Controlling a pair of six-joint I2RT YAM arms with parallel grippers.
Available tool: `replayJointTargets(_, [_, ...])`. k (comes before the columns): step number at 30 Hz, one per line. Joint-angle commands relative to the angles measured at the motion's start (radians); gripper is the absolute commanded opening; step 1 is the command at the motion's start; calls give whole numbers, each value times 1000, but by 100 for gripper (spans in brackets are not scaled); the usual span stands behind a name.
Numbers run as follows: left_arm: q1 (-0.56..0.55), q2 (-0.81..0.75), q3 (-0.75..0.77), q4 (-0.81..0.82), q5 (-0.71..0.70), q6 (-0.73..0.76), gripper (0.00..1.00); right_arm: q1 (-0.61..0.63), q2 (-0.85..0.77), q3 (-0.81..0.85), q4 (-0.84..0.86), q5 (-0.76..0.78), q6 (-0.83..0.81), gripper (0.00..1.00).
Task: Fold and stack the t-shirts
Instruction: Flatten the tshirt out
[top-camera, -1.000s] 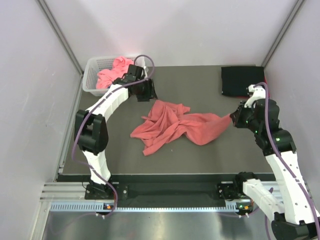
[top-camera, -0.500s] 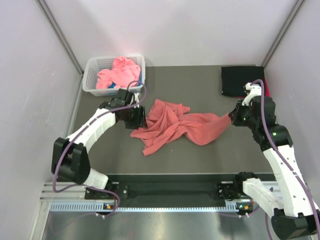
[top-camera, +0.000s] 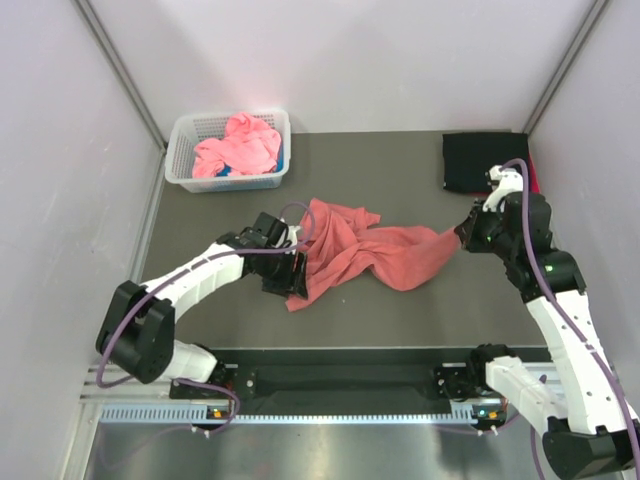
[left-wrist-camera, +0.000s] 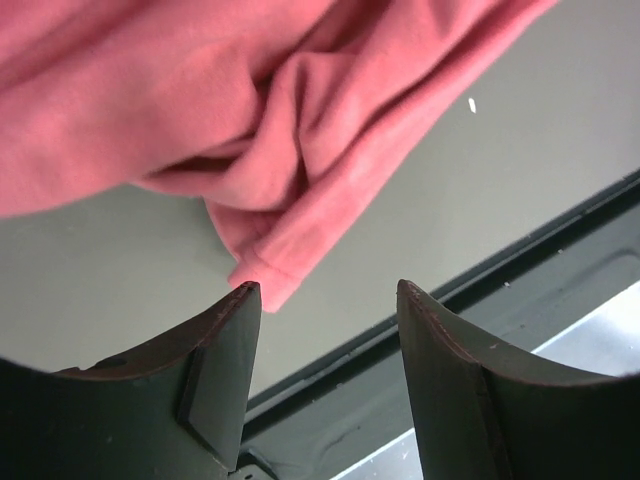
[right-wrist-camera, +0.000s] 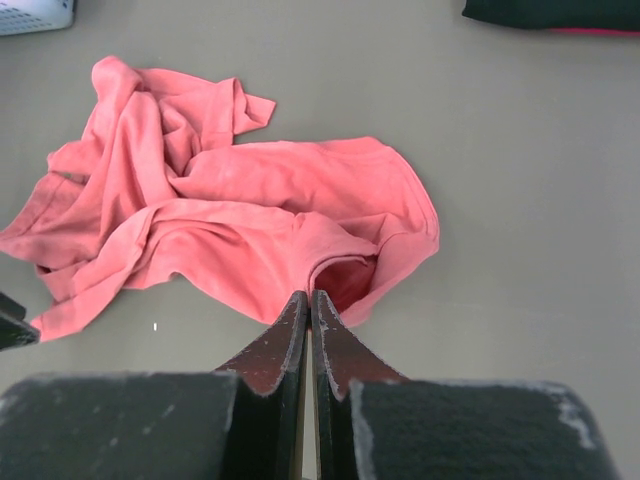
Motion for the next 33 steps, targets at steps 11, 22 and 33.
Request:
replayJointTargets(11, [-2, 170, 7, 101, 16, 32, 63, -8, -54, 26, 67, -58, 10, 0])
replayJointTargets(22, [-13, 74, -22, 89, 195, 49, 62, -9, -77, -4, 91, -85, 10, 0])
replayJointTargets(33, [-43, 95, -50, 115, 226, 25, 54, -9, -98, -10, 80, -81, 4, 0])
